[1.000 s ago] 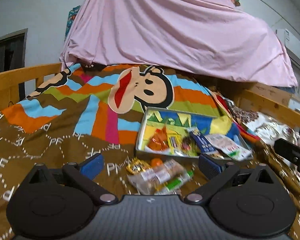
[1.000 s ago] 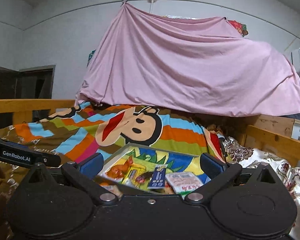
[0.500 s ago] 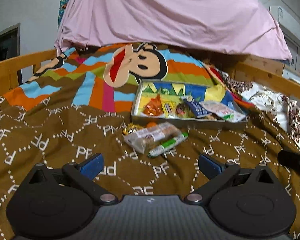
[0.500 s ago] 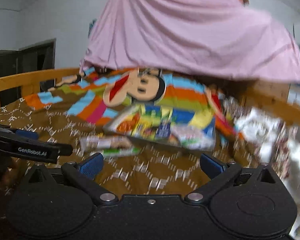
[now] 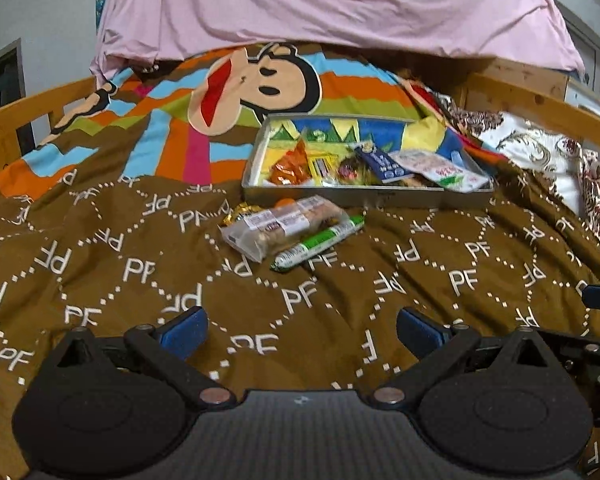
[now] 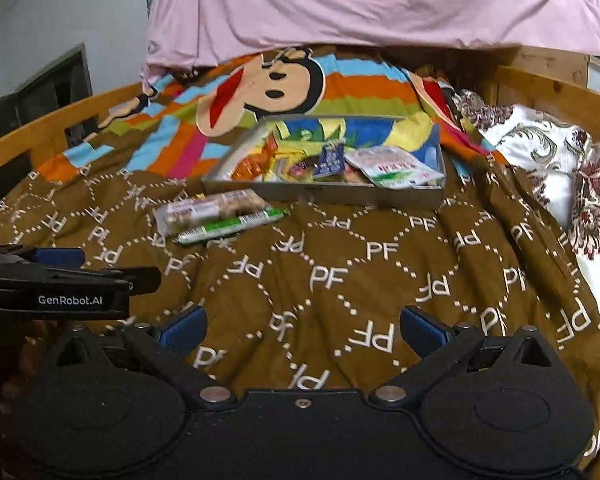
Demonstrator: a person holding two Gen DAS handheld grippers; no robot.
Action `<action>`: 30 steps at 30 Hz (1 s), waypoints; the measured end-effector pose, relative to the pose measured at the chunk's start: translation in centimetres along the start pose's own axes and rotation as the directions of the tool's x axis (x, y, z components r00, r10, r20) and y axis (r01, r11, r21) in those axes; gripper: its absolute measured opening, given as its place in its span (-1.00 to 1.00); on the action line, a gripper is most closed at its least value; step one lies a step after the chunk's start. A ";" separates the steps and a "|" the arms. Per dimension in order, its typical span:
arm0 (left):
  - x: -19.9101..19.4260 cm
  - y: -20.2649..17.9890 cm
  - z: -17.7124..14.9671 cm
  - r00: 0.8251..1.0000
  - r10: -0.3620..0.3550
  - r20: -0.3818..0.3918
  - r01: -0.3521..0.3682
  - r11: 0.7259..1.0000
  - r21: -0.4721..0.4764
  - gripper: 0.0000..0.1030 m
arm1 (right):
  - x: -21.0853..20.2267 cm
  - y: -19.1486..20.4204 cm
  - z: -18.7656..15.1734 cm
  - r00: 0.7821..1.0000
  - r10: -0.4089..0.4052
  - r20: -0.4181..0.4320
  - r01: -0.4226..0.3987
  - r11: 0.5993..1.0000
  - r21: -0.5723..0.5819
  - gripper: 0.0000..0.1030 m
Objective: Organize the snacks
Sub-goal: 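Withdraw both open tools from the tray back over remaining snacks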
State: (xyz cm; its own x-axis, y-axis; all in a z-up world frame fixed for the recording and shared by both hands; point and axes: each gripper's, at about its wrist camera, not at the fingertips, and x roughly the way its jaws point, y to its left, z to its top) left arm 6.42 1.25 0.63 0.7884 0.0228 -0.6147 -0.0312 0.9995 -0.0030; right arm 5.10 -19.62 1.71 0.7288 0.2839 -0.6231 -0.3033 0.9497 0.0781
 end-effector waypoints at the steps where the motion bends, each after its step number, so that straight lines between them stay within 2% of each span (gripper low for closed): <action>1: 0.1 -0.1 0.0 1.000 0.001 -0.007 -0.001 1.000 0.001 0.99 | 0.1 -0.1 -0.1 1.000 0.000 -0.004 0.000 1.000 0.003 0.99; 12: 0.9 -0.5 0.0 0.999 0.008 -0.036 -0.007 1.000 0.025 0.99 | 0.5 -1.0 0.1 0.999 0.030 -0.035 -0.028 0.998 0.059 0.99; 19: 1.5 0.4 1.2 1.000 0.021 -0.021 -0.021 1.000 0.019 0.99 | 1.2 -1.0 0.1 0.998 0.035 -0.044 -0.032 0.997 0.065 0.99; 23: 1.9 1.1 2.4 0.999 0.040 -0.018 -0.039 0.998 0.052 0.99 | 2.0 -0.7 0.2 0.999 0.030 -0.045 -0.027 0.998 0.060 0.99; 26: 2.4 1.6 3.1 0.996 0.084 -0.011 -0.083 0.994 0.076 0.99 | 2.5 0.1 0.6 0.999 0.029 -0.039 -0.027 0.999 0.034 0.99; 30: 2.7 2.6 3.2 0.997 0.082 -0.002 -0.082 0.994 0.065 0.99 | 2.9 1.7 1.0 1.000 0.019 -0.003 -0.019 0.999 -0.051 0.99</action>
State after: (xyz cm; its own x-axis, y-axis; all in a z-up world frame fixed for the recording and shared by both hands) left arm 10.44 4.01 1.48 0.7821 0.1047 -0.6143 -0.0553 0.9936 0.0990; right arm 7.33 -17.09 0.86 0.7211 0.3011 -0.6240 -0.3480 0.9362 0.0496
